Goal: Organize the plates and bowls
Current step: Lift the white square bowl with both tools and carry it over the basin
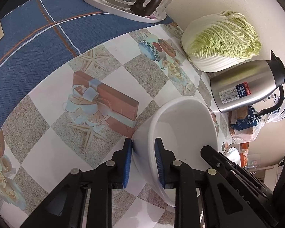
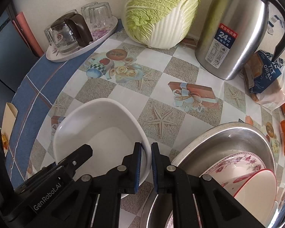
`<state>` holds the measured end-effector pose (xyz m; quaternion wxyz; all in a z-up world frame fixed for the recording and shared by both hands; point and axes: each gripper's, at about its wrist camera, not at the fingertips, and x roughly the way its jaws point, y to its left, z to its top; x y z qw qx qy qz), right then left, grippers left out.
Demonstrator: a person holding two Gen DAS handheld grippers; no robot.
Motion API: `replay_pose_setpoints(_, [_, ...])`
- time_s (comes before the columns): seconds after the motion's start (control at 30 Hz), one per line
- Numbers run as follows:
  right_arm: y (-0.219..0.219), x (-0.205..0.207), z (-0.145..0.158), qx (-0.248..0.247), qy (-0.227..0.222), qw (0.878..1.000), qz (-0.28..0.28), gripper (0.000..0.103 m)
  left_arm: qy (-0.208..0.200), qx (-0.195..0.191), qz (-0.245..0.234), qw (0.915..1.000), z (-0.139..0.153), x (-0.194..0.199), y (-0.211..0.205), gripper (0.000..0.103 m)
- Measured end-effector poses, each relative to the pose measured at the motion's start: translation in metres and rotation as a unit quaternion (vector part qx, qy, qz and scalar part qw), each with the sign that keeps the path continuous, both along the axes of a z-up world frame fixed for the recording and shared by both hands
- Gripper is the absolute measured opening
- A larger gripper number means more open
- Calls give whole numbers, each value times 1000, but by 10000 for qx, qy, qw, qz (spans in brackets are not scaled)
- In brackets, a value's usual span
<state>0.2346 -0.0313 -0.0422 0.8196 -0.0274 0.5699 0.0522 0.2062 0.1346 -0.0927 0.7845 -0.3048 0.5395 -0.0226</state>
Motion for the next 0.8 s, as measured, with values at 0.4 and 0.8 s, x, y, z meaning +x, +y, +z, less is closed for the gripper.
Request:
replay_pose_setpoints(0.4, [8, -16, 34, 140, -416, 9990, 91, 11, -429, 182, -96, 9989, 38, -10, 7, 20])
replay_pose_setpoints(0.8, [-15, -58, 84, 598, -905, 9936, -321, 11, -1193, 467, -458, 9907, 99, -34, -8, 20])
